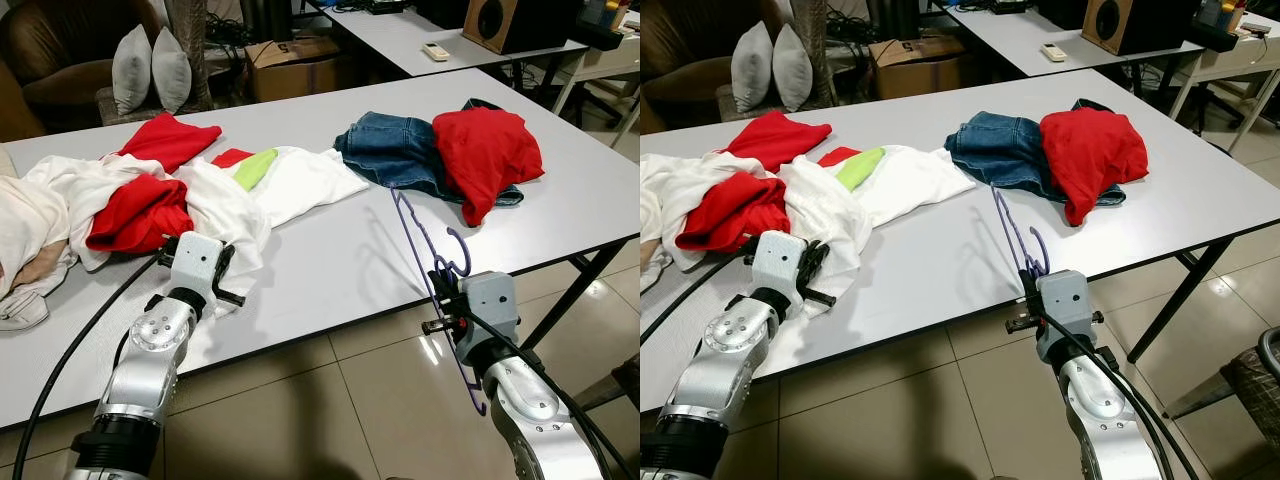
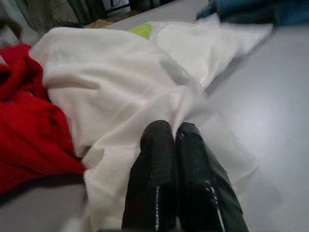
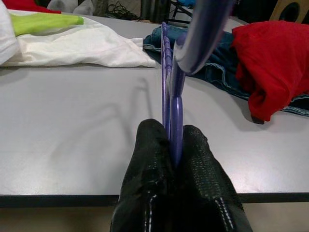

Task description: Hang hanger

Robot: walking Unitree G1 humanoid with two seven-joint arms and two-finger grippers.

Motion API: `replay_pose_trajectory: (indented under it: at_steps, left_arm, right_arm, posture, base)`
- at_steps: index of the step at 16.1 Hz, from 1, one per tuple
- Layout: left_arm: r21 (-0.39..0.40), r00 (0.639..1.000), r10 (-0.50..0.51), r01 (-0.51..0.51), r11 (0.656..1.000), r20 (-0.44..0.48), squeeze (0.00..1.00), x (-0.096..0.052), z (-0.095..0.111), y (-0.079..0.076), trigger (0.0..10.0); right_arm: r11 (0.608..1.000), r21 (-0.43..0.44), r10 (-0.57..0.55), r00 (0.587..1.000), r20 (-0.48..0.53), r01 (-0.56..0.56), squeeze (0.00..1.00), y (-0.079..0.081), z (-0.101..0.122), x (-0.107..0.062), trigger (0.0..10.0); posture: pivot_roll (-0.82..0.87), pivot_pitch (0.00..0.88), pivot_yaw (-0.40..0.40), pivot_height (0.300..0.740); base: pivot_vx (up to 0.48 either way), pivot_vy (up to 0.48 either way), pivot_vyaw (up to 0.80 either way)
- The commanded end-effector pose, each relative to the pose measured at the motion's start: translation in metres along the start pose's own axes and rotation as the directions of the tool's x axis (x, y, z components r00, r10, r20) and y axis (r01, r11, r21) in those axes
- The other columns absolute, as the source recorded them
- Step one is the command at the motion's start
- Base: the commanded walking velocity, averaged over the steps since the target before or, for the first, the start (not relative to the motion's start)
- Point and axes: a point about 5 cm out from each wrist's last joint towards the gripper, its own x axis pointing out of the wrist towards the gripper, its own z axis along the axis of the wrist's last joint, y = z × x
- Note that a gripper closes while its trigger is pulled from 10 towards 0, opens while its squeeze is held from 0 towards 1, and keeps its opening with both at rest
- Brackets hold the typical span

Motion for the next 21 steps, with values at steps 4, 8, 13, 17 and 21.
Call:
replay_pose_trajectory:
  at_steps: [4,8,13,17,21]
  left_arm:
    - [-0.215,0.944,-0.044,0.12,0.969,0.326,0.0,0.028,0.095,0.006,0.0]
    - [-0.018,0.783,-0.233,0.297,0.955,0.577,0.0,0.049,0.211,-0.002,0.0]
    - [-0.033,0.757,-0.289,0.378,0.925,0.586,0.0,0.061,0.229,-0.02,0.0]
    - [-0.023,0.822,-0.339,0.393,0.919,0.458,0.0,0.065,0.19,-0.017,0.0]
    - [-0.105,0.971,-0.093,0.118,0.987,0.221,0.0,0.072,0.142,0.021,0.0]
  right_arm:
    - [1.0,0.0,-0.008,0.999,0.032,0.008,0.0,-0.001,0.006,0.008,10.0]
    - [1.0,0.01,-0.029,0.998,0.05,0.028,0.0,-0.004,0.009,0.013,10.0]
    - [0.996,0.022,-0.087,0.995,0.055,0.086,0.0,-0.008,0.007,0.008,10.0]
    - [0.995,0.028,-0.095,0.994,0.045,0.094,0.0,-0.006,0.003,0.005,10.0]
    - [0.998,0.02,-0.053,0.998,0.042,0.052,0.0,0.0,0.002,0.013,10.0]
  posture:
    - [-0.23,0.0,0.056,0.74]
    - [-0.24,0.0,0.076,0.74]
    - [-0.28,0.0,0.128,0.74]
    - [-0.27,0.0,0.124,0.74]
    - [-0.23,0.0,0.093,0.74]
  base:
    - [0.0,0.0,0.0]
    - [0.0,0.0,0.0]
    - [0.0,0.0,0.0]
    - [0.0,0.0,0.0]
    - [0.0,0.0,0.0]
